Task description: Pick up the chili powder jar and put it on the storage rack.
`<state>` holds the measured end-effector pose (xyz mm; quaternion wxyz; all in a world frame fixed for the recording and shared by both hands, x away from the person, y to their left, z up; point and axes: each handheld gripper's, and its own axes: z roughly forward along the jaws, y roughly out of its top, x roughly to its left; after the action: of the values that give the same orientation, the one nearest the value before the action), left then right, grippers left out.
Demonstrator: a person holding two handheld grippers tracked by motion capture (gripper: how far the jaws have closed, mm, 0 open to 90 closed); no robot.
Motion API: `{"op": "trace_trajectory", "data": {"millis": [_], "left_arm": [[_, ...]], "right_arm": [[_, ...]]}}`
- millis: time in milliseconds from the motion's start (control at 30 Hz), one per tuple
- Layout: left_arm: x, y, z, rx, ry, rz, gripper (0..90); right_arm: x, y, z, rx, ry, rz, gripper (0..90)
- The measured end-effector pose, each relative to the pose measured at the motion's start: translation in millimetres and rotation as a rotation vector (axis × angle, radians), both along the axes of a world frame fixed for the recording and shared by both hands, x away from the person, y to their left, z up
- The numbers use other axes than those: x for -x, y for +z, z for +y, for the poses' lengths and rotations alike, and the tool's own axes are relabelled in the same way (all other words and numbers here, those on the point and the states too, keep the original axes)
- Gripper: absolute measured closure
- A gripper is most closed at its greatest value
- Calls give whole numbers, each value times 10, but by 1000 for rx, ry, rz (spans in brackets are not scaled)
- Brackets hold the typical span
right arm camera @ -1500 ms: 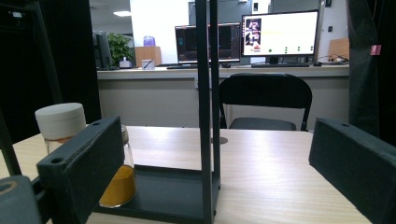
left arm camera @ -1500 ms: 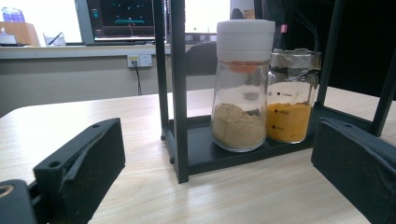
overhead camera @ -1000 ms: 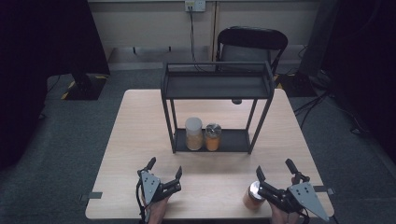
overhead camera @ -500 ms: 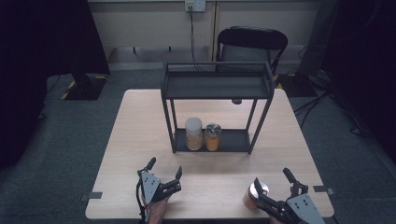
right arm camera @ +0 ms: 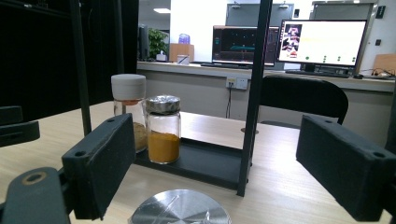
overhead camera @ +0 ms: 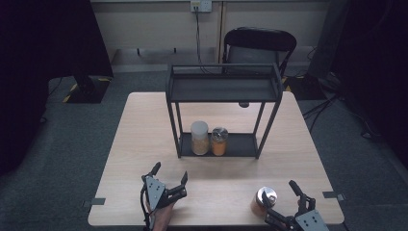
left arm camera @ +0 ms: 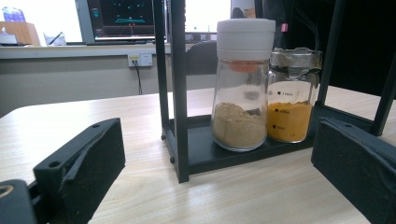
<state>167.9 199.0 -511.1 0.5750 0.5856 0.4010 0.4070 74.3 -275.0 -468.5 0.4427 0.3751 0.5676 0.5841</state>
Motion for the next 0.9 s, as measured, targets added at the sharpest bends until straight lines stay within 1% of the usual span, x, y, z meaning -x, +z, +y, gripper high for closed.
{"op": "trace_trajectory", "data": {"millis": [200,433,500,633,733,833,900], "left_arm": [[0,-1,2,1,0,0,22],[0,-2,4,1,-1,-1,22],[0,-2,4,1,-1,-1,22],[-1,-1,6,1,-2,0,22],[-2,0,7,2,-3,1,22],[-2,2,5,2,-1,2,22],[-1,0,5,2,-1,1,22]], "right_arm": [[-4,-28,3,11,13,-1,141],[-36,-65,-27,12,41,11,167],[-41,-76,-38,21,48,11,179],[-53,-95,-42,25,48,27,194],[-82,-79,-60,30,63,44,203],[-89,-88,-80,23,74,46,203],[-98,-85,-87,28,81,51,205]]}}
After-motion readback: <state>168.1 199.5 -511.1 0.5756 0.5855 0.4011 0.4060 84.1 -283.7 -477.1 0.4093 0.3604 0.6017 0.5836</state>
